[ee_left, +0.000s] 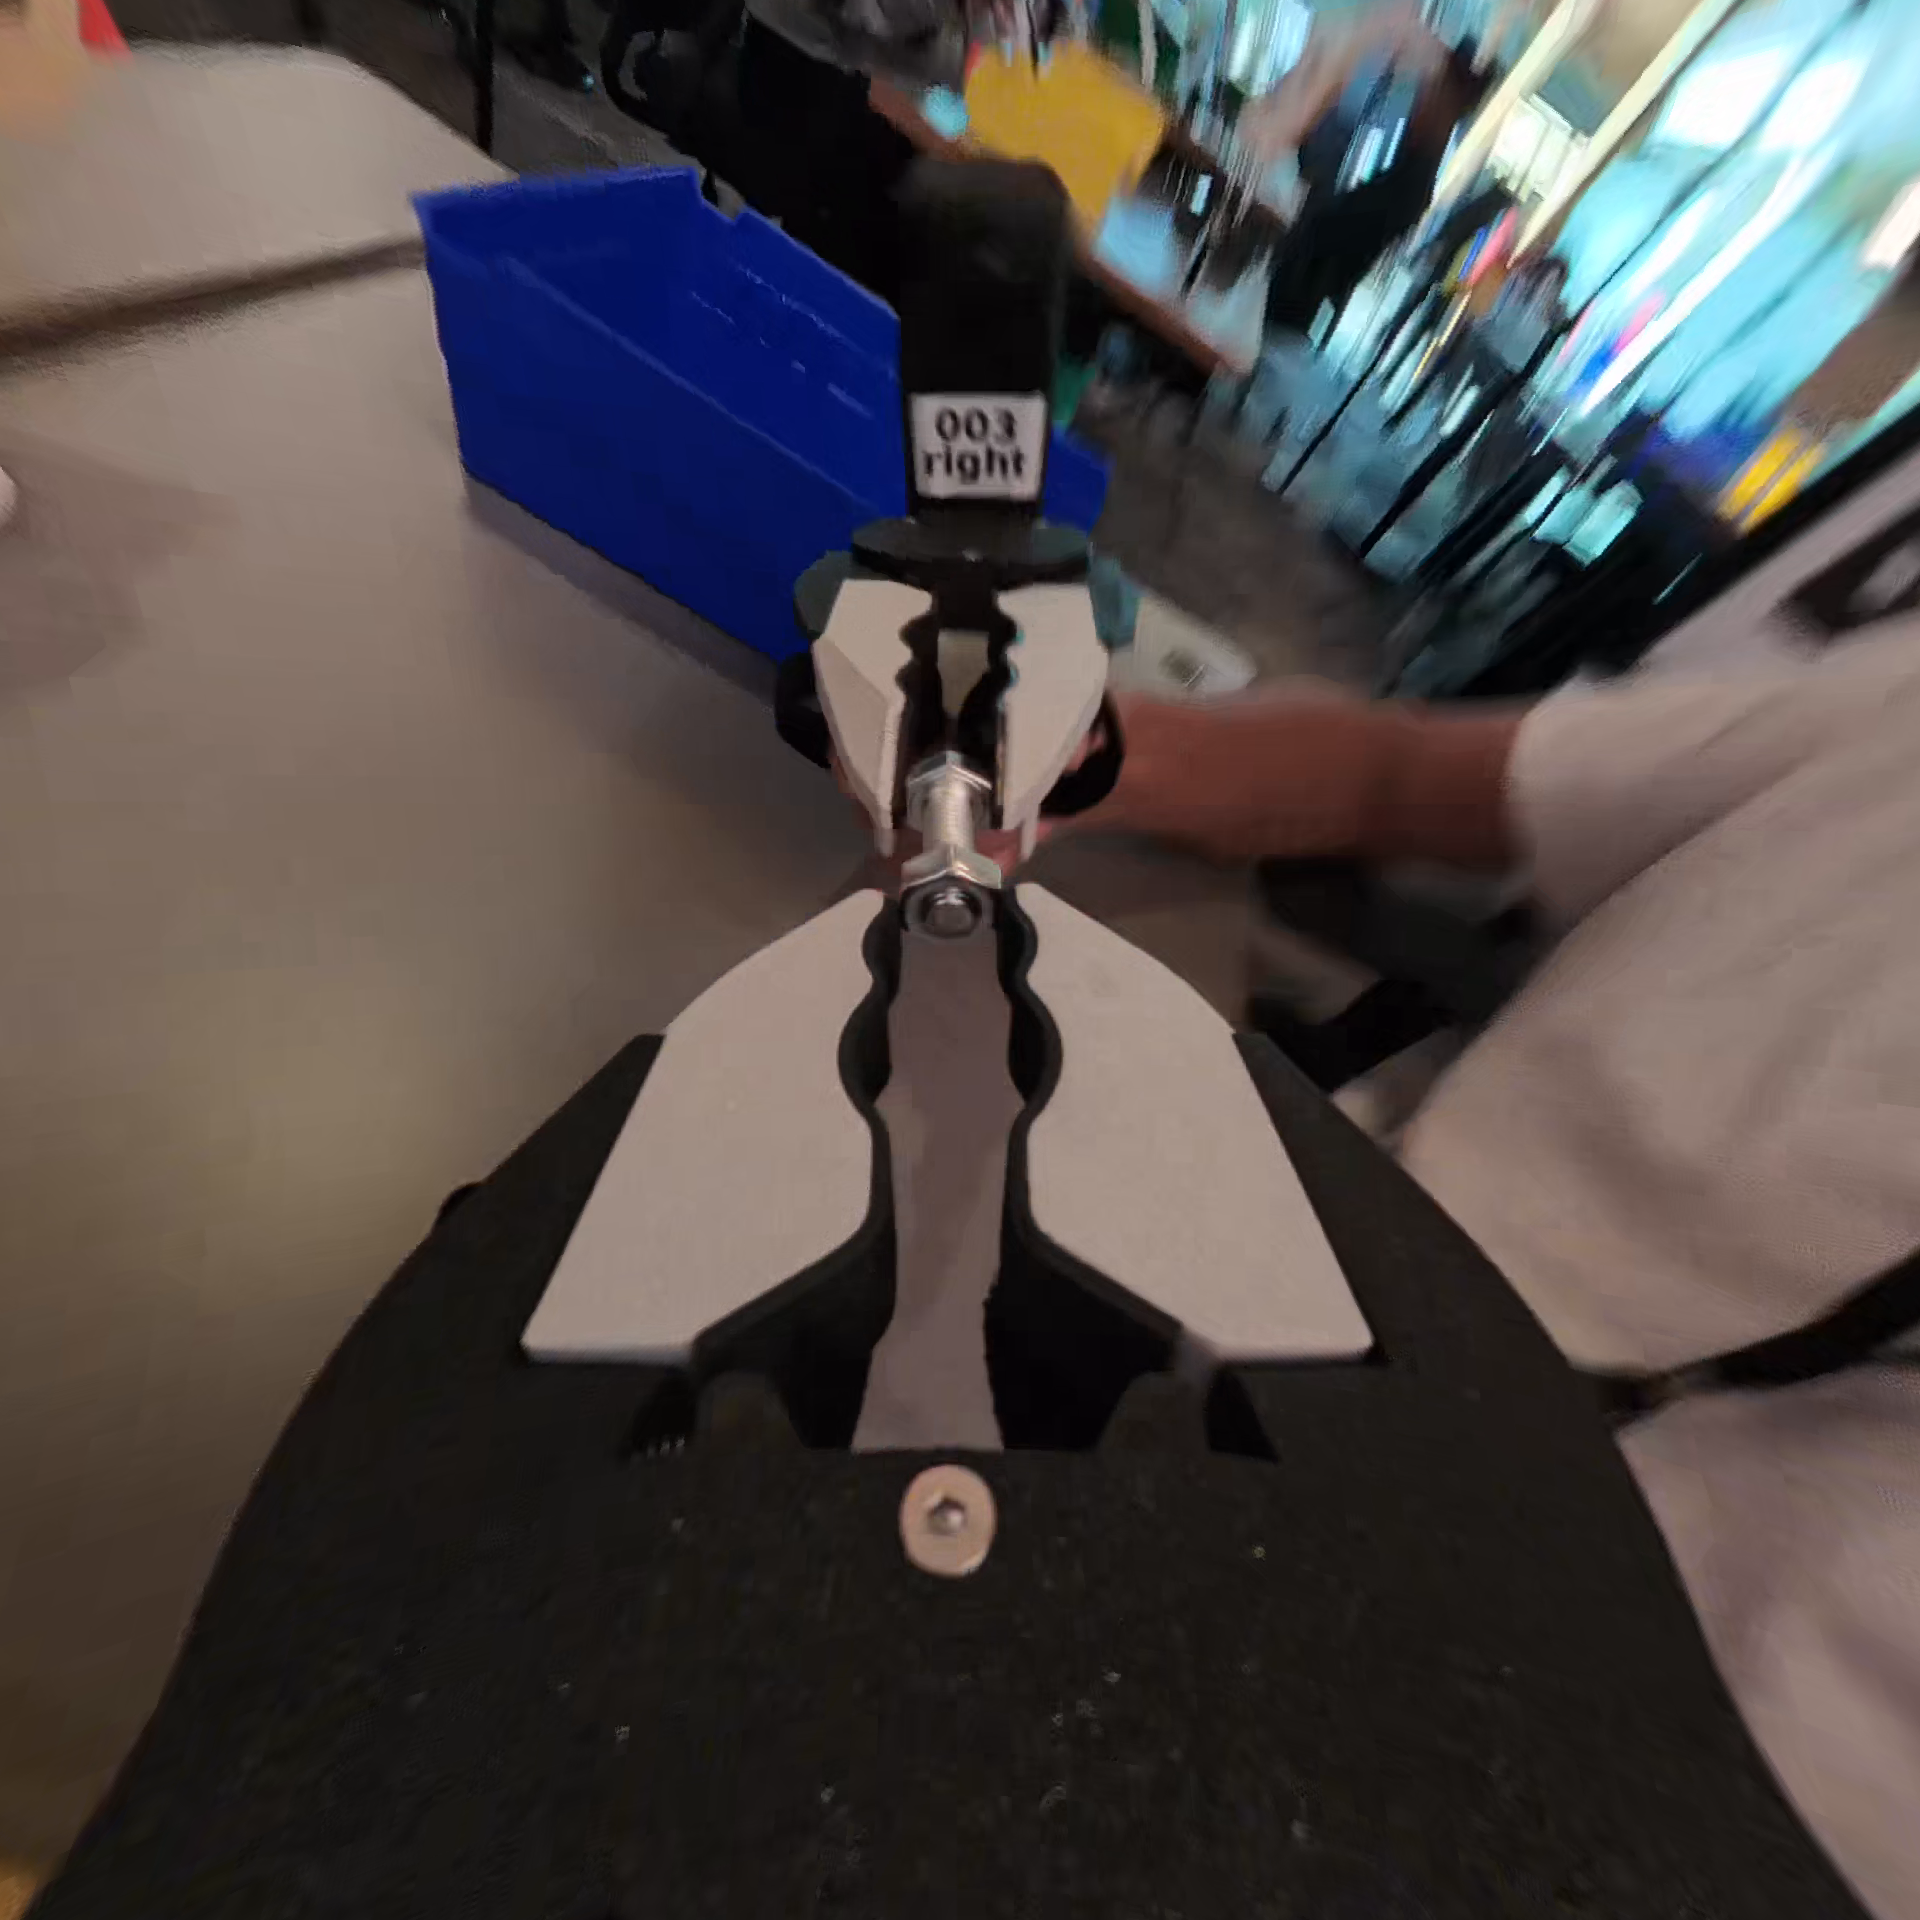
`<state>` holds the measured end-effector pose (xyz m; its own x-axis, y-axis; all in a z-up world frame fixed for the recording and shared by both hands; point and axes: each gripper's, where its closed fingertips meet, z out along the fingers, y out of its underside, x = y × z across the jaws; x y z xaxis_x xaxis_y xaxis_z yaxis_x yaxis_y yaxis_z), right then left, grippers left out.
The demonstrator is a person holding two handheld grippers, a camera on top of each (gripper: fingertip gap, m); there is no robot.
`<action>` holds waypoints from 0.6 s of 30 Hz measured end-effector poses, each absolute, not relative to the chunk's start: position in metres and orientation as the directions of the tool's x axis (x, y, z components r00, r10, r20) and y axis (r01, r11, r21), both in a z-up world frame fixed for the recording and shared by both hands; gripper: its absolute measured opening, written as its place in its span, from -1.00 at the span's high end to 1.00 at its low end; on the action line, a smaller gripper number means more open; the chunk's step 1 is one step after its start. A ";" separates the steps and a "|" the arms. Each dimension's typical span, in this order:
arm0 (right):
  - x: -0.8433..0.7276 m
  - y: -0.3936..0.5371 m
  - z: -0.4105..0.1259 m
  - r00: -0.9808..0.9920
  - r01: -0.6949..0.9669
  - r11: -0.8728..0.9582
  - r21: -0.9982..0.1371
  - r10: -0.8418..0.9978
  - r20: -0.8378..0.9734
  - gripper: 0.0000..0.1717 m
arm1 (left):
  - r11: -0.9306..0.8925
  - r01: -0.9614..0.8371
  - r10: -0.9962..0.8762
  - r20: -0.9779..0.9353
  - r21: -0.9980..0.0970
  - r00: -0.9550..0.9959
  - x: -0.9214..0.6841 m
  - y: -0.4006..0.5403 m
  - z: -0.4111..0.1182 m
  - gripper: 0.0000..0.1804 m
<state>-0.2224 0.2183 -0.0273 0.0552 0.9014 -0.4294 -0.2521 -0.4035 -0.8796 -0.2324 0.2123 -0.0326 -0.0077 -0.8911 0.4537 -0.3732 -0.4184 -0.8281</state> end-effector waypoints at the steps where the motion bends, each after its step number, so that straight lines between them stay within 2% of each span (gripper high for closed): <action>1: -0.223 0.218 -0.028 0.038 -0.255 -0.427 -0.868 0.892 -0.450 0.81 | -0.283 -0.408 -0.947 0.319 -0.868 -0.022 -0.233 0.212 -0.035 0.81; 3: -0.223 0.219 -0.029 0.021 -0.261 -0.459 -0.849 0.877 -0.480 0.80 | -0.018 -0.470 -0.997 0.054 -0.883 -0.062 -0.235 0.213 -0.041 0.81; 5: -0.224 0.221 -0.031 0.013 -0.264 -0.480 -0.837 0.865 -0.501 0.80 | 0.256 -0.507 -0.967 -0.226 -0.823 -0.120 -0.236 0.217 -0.044 0.81; 8: -0.222 0.221 -0.029 -0.013 -0.280 -0.503 -0.818 0.854 -0.520 0.80 | 0.599 -0.488 -0.786 -0.584 -0.634 -0.206 -0.234 0.223 -0.039 0.81; 10: -0.221 0.222 -0.027 -0.020 -0.286 -0.512 -0.810 0.848 -0.529 0.81 | 0.738 -0.474 -0.636 -0.730 -0.480 -0.249 -0.233 0.226 -0.036 0.81; 12: -0.220 0.222 -0.027 -0.027 -0.284 -0.521 -0.805 0.843 -0.537 0.81 | 0.809 -0.473 -0.512 -0.812 -0.347 -0.281 -0.232 0.228 -0.035 0.81; 14: -0.221 0.222 -0.029 -0.024 -0.276 -0.521 -0.808 0.844 -0.536 0.80 | 0.822 -0.496 -0.462 -0.838 -0.281 -0.291 -0.234 0.228 -0.036 0.81; 16: -0.224 0.220 -0.033 -0.017 -0.250 -0.513 -0.821 0.851 -0.526 0.80 | 0.775 -0.540 -0.545 -0.779 -0.328 -0.309 -0.238 0.222 -0.044 0.77; 18: -0.225 0.219 -0.034 -0.014 -0.240 -0.505 -0.829 0.856 -0.517 0.80 | 0.671 -0.550 -0.712 -0.640 -0.498 -0.289 -0.240 0.209 -0.046 0.57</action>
